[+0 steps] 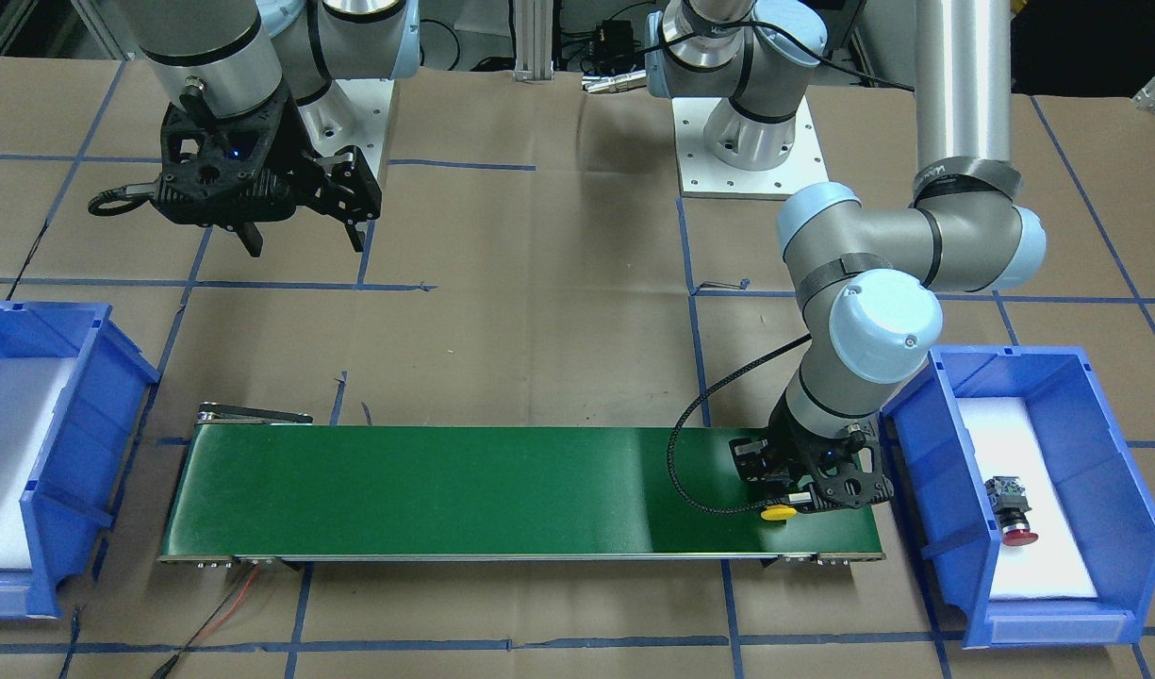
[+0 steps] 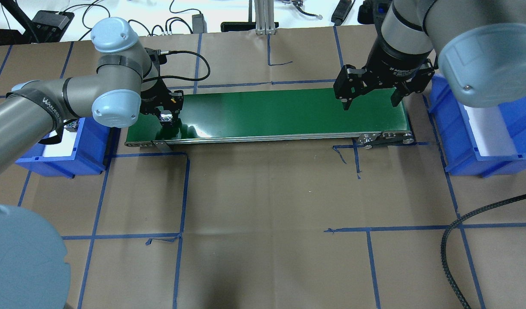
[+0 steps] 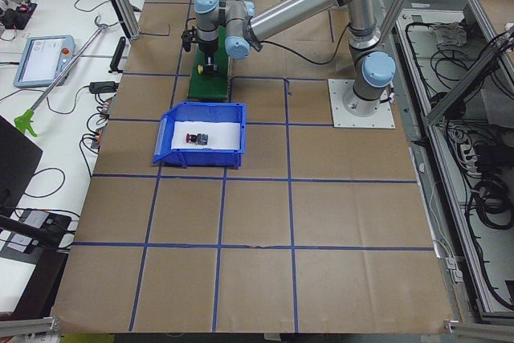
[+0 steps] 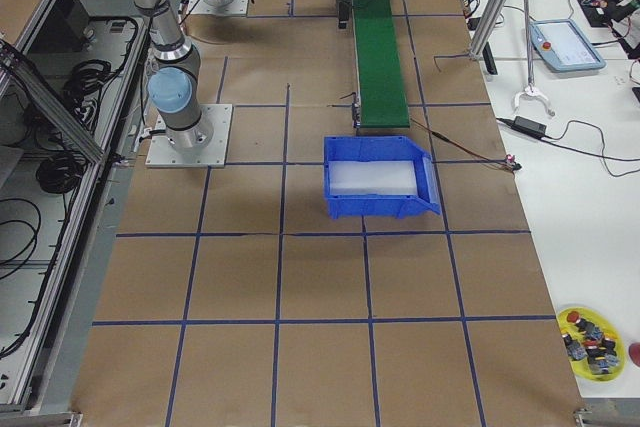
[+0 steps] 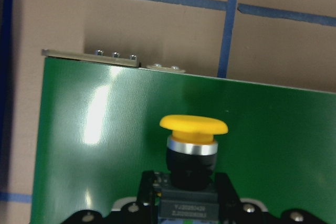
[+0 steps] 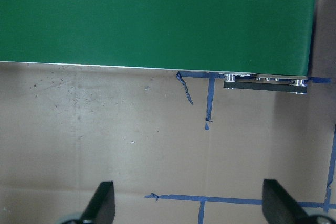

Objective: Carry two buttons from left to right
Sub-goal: 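Lift the yellow button and place it on the green conveyor with left gripper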

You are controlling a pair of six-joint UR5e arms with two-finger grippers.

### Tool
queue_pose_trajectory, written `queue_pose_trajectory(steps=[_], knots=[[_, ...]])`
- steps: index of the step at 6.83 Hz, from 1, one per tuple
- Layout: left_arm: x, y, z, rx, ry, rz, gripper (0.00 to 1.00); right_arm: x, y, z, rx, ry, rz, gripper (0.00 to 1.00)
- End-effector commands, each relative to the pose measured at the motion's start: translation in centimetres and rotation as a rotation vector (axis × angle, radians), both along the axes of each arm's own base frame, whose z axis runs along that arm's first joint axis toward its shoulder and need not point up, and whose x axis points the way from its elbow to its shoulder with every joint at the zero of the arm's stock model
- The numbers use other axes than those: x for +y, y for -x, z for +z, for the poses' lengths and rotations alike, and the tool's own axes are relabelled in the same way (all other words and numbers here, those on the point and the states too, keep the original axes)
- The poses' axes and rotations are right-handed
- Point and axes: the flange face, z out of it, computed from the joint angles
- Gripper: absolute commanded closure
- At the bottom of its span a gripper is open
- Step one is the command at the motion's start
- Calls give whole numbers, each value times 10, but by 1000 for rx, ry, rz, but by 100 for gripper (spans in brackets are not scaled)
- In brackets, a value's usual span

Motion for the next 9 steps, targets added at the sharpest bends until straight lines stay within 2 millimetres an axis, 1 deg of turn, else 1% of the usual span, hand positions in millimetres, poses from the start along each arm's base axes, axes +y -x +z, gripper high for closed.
queue_pose_trajectory(steps=[1,2,3,4,5,6,7,8,9], knots=[[-4,1,12,5,30,1,0,0,0,0,0,0,0,0],[-5,1,14,2,34,0,0,0,0,0,0,0,0,0],[-7,-1,31,-5,63,2,0,0,0,0,0,0,0,0],[-6,-9,57,-6,77,5,0,0,0,0,0,0,0,0],[0,-15,90,-7,61,5,0,0,0,0,0,0,0,0],[4,-25,120,-6,25,-7,0,0,0,0,0,0,0,0],[2,-38,138,-6,0,-13,0,0,0,0,0,0,0,0],[-2,-45,152,-1,-6,-7,0,0,0,0,-2,0,0,0],[-3,-48,158,-6,-3,-42,0,0,0,0,0,0,0,0]])
